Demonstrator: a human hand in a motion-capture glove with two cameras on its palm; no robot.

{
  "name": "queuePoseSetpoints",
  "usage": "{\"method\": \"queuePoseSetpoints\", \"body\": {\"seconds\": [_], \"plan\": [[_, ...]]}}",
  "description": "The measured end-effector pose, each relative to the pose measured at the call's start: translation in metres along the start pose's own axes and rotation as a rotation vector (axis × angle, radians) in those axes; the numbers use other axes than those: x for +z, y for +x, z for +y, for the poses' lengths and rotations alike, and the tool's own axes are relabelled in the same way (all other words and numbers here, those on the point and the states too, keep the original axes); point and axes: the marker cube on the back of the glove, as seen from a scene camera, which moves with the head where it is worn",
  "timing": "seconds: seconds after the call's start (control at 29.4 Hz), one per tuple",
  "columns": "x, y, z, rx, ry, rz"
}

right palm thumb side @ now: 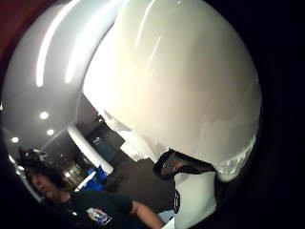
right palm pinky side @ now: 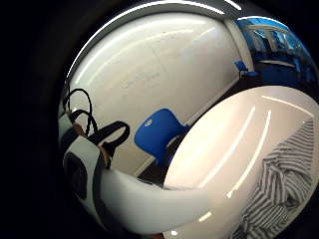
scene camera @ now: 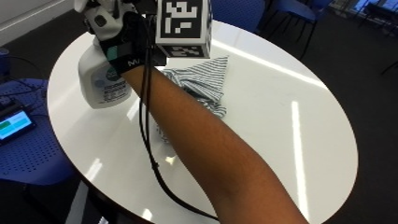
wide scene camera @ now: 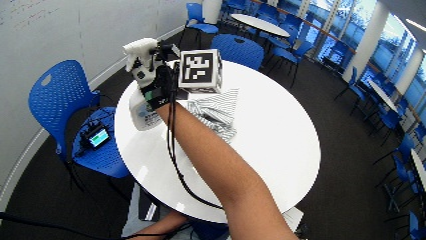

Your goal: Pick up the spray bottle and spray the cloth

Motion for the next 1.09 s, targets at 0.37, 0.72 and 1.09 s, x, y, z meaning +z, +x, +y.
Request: {"method": "queuePoseSetpoints", "body": {"seconds": [0.37, 0.72, 1.09], "plan": [[0.014, 0.025, -0.005, 0.050, 0.019, 0.035], [0.016, 0.027, -0.006, 0.065, 0.018, 0.025], [0.020, 0.001, -0.012, -0.002, 0.016, 0.056]]}}
